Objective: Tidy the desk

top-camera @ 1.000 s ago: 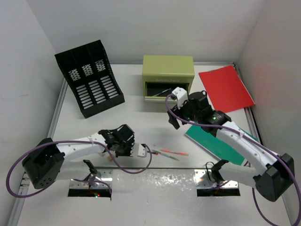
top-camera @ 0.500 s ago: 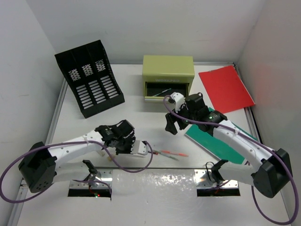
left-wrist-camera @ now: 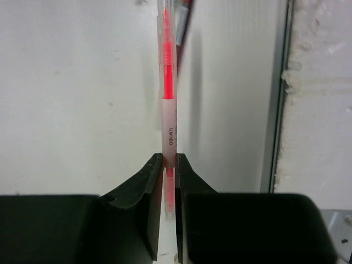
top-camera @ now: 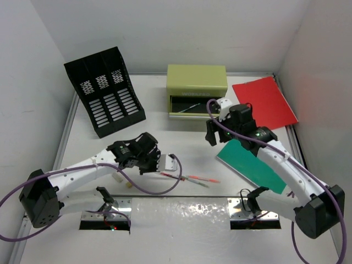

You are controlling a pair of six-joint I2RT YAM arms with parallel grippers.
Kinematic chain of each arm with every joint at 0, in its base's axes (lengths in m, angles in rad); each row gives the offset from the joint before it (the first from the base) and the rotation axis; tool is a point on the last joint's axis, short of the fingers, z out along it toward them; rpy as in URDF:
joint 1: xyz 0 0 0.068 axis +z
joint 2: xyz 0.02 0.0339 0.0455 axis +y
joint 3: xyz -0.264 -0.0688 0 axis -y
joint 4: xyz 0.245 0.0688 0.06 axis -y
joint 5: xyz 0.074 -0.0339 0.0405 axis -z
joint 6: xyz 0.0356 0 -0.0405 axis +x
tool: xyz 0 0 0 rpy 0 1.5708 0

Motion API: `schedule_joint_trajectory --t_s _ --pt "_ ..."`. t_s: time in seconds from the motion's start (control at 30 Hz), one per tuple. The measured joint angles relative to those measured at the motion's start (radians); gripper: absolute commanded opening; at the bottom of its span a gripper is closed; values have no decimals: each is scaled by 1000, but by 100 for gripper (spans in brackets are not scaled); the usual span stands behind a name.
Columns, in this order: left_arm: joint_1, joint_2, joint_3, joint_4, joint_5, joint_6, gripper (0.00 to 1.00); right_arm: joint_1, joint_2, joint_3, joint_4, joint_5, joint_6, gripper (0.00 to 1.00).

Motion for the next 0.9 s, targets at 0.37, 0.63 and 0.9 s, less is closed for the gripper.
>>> schedule_joint_trajectory --t_s 0.37,0.63,0.9 --pt "0 206 441 119 -237 -67 0 -240 -206 -43 13 163 43 79" --pt "19 573 778 216 -383 -15 0 -267 -283 -113 6 243 42 80" --pt "68 809 966 274 -439 37 0 -267 -322 -139 2 229 12 80"
